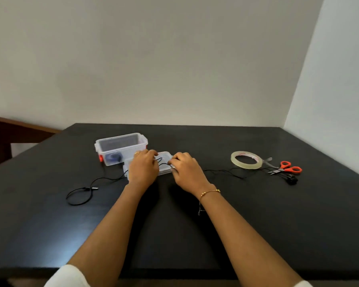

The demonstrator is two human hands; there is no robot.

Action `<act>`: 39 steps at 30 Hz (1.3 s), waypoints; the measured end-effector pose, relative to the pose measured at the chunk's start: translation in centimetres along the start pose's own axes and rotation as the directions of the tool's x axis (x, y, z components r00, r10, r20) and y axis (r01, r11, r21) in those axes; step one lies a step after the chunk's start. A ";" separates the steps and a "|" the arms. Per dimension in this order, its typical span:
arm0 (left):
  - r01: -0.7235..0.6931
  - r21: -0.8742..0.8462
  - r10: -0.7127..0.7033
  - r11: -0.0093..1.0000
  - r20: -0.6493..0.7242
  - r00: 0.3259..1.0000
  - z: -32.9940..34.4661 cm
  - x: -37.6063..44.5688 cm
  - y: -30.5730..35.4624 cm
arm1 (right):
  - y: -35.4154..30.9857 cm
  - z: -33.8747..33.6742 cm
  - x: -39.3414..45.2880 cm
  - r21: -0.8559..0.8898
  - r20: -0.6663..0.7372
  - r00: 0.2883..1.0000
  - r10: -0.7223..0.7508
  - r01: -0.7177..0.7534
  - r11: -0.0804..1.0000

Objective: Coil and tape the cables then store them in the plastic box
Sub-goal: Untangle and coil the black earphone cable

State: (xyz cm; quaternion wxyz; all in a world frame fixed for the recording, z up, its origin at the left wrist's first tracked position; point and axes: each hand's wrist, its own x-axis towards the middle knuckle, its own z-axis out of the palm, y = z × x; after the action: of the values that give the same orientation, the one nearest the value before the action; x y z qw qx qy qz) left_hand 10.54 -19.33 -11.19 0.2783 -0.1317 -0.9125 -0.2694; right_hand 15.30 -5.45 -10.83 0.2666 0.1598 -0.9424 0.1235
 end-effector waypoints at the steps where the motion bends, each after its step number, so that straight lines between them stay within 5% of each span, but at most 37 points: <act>1: 0.065 0.003 -0.065 0.998 -0.036 0.997 -0.7 -0.1 -0.8 | -1.1 0.6 0.7 0.015 -0.001 1.000 -0.016 0.017 1.000; 4: 0.184 0.048 -0.180 0.982 -0.074 0.981 -2.7 -0.4 -3.2 | -4.6 2.6 2.4 0.085 0.023 0.997 -0.068 0.066 0.994; 9: 0.159 0.202 -0.177 0.966 0.074 0.981 -4.0 -1.6 -6.4 | -6.6 4.8 4.0 0.074 0.123 0.991 -0.047 0.038 0.997; 12: 0.155 0.169 -0.172 0.973 0.094 0.981 -3.8 -1.8 -7.1 | -5.8 4.5 3.9 0.267 0.104 0.995 -0.002 -0.026 0.963; 15: 0.160 0.180 -0.166 0.971 0.017 0.986 -3.7 -1.6 -6.8 | -4.7 3.3 3.5 0.537 0.029 0.977 0.209 -0.192 0.821; 19: 0.154 0.195 -0.135 0.969 -0.108 0.985 -3.7 -1.5 -5.9 | -2.1 1.7 3.2 0.654 -0.202 0.816 0.541 -0.299 0.695; 22: 0.211 -0.041 -0.215 0.977 -0.255 0.943 -4.2 -1.1 -4.4 | 0.2 0.4 2.6 0.513 -0.298 0.645 0.704 -0.513 0.688; 25: 0.263 -0.303 -0.350 0.916 -0.286 0.892 -5.0 -0.5 -2.9 | 2.0 -0.2 1.5 0.367 -0.212 0.599 0.772 -0.684 0.631; 30: 0.280 -0.466 -0.407 0.839 -0.199 0.891 -4.4 1.0 -0.9 | 2.4 -0.1 0.8 -0.002 -0.070 0.641 0.764 -0.766 0.642; 33: 0.194 -0.358 -0.273 0.914 -0.185 0.944 -3.6 1.3 0.5 | 1.3 -0.2 1.4 -0.103 -0.184 0.686 0.704 -0.725 0.681; 36: 0.052 -0.294 -0.104 0.954 -0.165 0.981 -2.7 1.6 1.7 | 0.0 -0.4 2.3 -0.084 -0.446 0.806 0.390 -0.472 0.878; 39: -0.100 -0.375 0.055 0.922 -0.129 0.990 -1.8 2.3 2.5 | -1.3 -0.3 3.0 0.141 -0.255 0.956 0.145 -0.111 0.984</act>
State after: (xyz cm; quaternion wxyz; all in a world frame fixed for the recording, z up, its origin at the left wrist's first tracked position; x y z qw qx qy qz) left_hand 10.45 -18.12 -7.54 0.3107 -0.2032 -0.8192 -0.4371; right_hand 13.47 -7.32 -8.77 0.3706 0.0968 -0.8973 0.2195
